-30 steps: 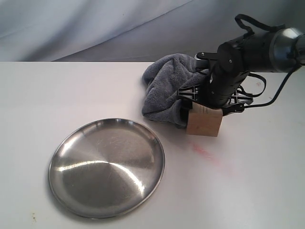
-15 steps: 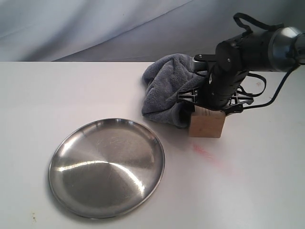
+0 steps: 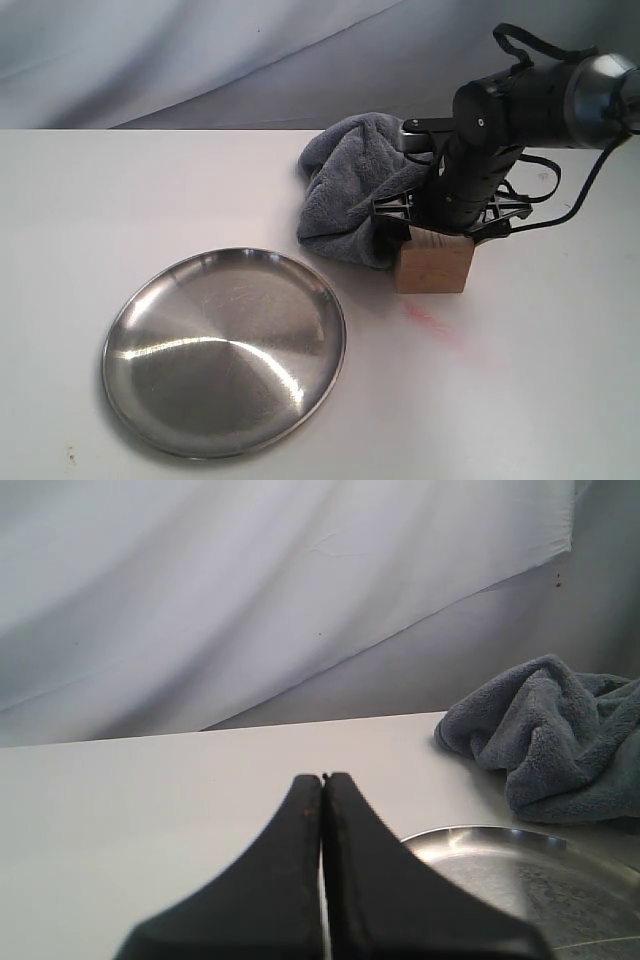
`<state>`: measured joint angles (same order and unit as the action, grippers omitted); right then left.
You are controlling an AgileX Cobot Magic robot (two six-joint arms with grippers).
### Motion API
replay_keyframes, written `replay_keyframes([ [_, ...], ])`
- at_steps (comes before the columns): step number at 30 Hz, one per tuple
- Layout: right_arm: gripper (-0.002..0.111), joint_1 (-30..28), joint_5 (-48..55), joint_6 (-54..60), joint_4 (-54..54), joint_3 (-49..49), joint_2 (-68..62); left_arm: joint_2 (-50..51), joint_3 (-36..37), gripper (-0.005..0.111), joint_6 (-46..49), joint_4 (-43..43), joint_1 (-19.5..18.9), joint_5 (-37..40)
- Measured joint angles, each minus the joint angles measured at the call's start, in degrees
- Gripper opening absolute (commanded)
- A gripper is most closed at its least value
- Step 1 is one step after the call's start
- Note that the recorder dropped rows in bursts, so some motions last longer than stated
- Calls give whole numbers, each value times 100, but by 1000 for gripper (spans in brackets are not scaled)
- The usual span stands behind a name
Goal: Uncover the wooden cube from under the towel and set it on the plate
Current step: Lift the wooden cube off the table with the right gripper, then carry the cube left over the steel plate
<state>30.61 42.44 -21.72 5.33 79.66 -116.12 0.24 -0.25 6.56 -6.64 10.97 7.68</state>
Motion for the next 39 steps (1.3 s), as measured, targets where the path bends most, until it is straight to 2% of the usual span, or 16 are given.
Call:
replay_keyframes([
  [18,29,0,547,479,-37,-47,539,0,0,0,0,0,0,0],
  [27,29,38,616,1063,-703,-52,731,0,0,0,0,0,0,0],
  [31,29,271,507,1305,-840,-52,741,0,0,0,0,0,0,0],
  [39,29,1082,-115,1431,-904,-52,741,0,0,0,0,0,0,0],
])
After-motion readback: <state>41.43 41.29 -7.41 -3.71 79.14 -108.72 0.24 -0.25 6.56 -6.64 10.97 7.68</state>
